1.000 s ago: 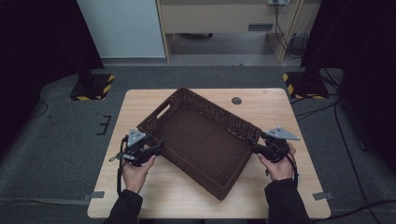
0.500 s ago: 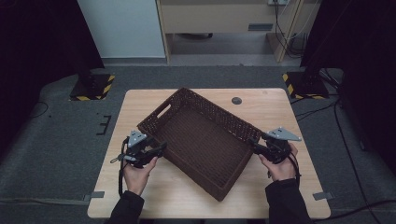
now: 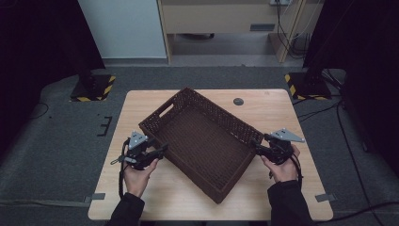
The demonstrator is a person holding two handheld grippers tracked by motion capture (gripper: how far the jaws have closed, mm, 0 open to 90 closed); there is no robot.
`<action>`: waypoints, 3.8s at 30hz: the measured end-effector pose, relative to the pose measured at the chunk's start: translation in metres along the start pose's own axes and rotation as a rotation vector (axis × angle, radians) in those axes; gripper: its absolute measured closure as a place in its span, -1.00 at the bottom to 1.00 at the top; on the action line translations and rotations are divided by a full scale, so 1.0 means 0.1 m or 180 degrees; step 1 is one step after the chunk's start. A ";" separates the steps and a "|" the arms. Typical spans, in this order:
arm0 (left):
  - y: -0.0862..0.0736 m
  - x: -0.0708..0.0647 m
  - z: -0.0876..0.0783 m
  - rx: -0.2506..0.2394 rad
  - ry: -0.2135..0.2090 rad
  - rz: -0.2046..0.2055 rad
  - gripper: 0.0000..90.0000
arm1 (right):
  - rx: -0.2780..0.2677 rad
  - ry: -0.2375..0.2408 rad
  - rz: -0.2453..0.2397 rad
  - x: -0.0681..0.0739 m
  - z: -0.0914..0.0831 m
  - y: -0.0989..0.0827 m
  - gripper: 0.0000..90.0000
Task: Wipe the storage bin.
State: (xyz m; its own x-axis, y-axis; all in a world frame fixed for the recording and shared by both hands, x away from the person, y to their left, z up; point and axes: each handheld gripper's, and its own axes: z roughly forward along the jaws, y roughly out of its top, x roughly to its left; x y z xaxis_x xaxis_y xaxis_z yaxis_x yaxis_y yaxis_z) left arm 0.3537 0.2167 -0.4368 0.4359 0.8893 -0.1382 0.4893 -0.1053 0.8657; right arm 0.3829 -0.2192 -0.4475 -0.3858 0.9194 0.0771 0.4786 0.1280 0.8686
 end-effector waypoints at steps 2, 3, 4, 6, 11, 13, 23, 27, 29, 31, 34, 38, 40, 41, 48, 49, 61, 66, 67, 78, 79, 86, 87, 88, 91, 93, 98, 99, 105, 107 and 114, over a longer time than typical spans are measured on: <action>-0.02 -0.04 -0.01 0.0017 -0.0009 0.0003 -0.08 | 0.0018 0.0013 -0.0005 0.01 -0.02 -0.01 -0.06; -0.03 -0.05 0.01 0.0051 -0.0007 0.0008 -0.09 | 0.0032 -0.0004 -0.0012 0.03 -0.04 -0.01 -0.06; -0.04 -0.06 0.02 0.0040 -0.0014 -0.0007 -0.09 | 0.0045 -0.0005 -0.0008 0.03 -0.04 0.00 -0.06; -0.03 -0.04 0.02 0.0044 -0.0040 -0.0024 -0.07 | 0.0052 -0.0008 -0.0066 0.04 -0.05 0.01 -0.05; -0.02 0.02 0.08 0.0036 -0.0085 -0.0041 -0.06 | -0.0028 -0.0120 -0.0110 0.02 -0.05 0.04 -0.08; -0.01 0.02 0.11 0.0037 -0.0068 -0.0027 -0.06 | -0.0072 -0.0150 -0.0115 0.00 -0.06 0.05 -0.08; 0.01 0.00 0.08 0.0050 0.0006 0.0017 -0.07 | -0.0015 -0.0007 -0.0129 -0.03 0.01 0.01 0.18; -0.03 -0.05 0.03 0.0032 -0.0063 -0.0019 -0.11 | 0.0058 0.0075 -0.0093 0.01 -0.03 -0.01 0.17; -0.04 -0.06 0.03 0.0022 -0.0054 -0.0025 -0.11 | 0.0083 0.0058 -0.0125 0.04 -0.05 -0.01 0.16; -0.03 -0.04 0.05 0.0028 -0.0056 -0.0025 -0.10 | 0.0126 0.0074 -0.0151 0.03 -0.06 0.01 0.16; -0.02 0.00 0.10 0.0037 -0.0081 -0.0044 -0.09 | 0.0043 0.0074 -0.0160 0.01 -0.05 0.03 0.10; 0.00 0.01 0.15 0.0039 -0.0014 0.0039 -0.08 | -0.0022 0.0045 -0.0193 0.01 0.01 0.02 0.20; 0.00 0.04 0.15 0.0044 -0.0055 -0.0005 -0.08 | 0.0031 0.0101 -0.0165 0.01 0.03 0.01 0.34; 0.00 0.04 0.14 0.0052 -0.0059 -0.0024 -0.08 | 0.0059 0.0119 -0.0166 0.01 0.03 0.00 0.37; -0.04 -0.05 0.03 0.0056 -0.0075 -0.0016 -0.10 | 0.0157 0.0243 -0.0153 0.05 -0.06 -0.03 0.39; -0.05 -0.07 0.03 0.0053 -0.0082 -0.0023 -0.10 | 0.0183 0.0259 -0.0178 0.06 -0.07 -0.03 0.39; -0.01 0.08 0.18 0.0028 -0.0107 -0.0057 0.01 | 0.0066 0.0256 -0.0383 0.05 0.03 0.02 0.48; -0.01 0.01 0.12 0.0042 -0.0066 -0.0024 -0.05 | 0.0153 0.0400 -0.0412 0.08 0.03 -0.01 0.73; -0.02 -0.01 0.10 0.0040 -0.0079 -0.0023 -0.08 | 0.0174 0.0393 -0.0463 0.09 0.03 -0.02 0.72; -0.01 -0.03 0.16 0.0097 -0.0048 0.0084 0.09 | 0.0071 0.0564 -0.0436 0.11 -0.01 0.05 0.54; -0.01 -0.01 0.18 0.0085 -0.0033 0.0088 0.10 | 0.0067 0.0560 -0.0456 0.10 0.02 0.05 0.54; 0.00 -0.03 0.16 0.0113 -0.0022 0.0087 0.15 | 0.0088 0.0675 -0.0516 0.15 0.06 0.01 0.74; 0.00 -0.04 0.14 0.0117 -0.0021 0.0099 0.16 | 0.0096 0.0682 -0.0509 0.15 0.05 0.00 0.74; 0.00 -0.06 0.13 0.0127 -0.0019 0.0117 0.16 | 0.0090 0.0690 -0.0502 0.15 0.04 -0.01 0.74; -0.03 -0.10 0.11 0.0163 0.0055 0.0191 0.16 | 0.0155 0.0787 -0.0504 0.18 -0.02 -0.02 0.71; -0.03 -0.09 0.11 0.0150 0.0051 0.0178 0.18 | 0.0191 0.0805 -0.0523 0.20 -0.04 -0.01 0.70; -0.01 -0.05 0.15 0.0138 0.0079 0.0183 0.23 | 0.0046 0.0745 -0.0541 0.20 0.00 0.05 0.51; 0.00 -0.03 0.17 0.0130 0.0091 0.0184 0.24 | 0.0031 0.0736 -0.0551 0.20 0.01 0.06 0.50; 0.00 0.05 0.21 0.0065 0.0025 0.0140 0.24 | 0.0044 0.0854 -0.0542 0.24 0.12 0.06 0.60; 0.00 0.03 0.20 0.0068 0.0052 0.0150 0.24 | 0.0079 0.0856 -0.0577 0.27 0.12 0.05 0.65; -0.04 -0.09 0.12 0.0089 0.0102 0.0250 0.13 | 0.0145 0.0972 -0.0539 0.30 0.02 0.00 0.62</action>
State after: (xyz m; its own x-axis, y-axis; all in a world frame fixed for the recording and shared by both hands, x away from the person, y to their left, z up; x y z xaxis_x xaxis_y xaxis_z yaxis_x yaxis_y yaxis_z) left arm 0.3572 0.2041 -0.4451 0.4497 0.8915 -0.0545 0.4757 -0.1874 0.8594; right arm 0.3732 -0.1904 -0.4461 -0.6775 0.7309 0.0827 0.4198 0.2918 0.8594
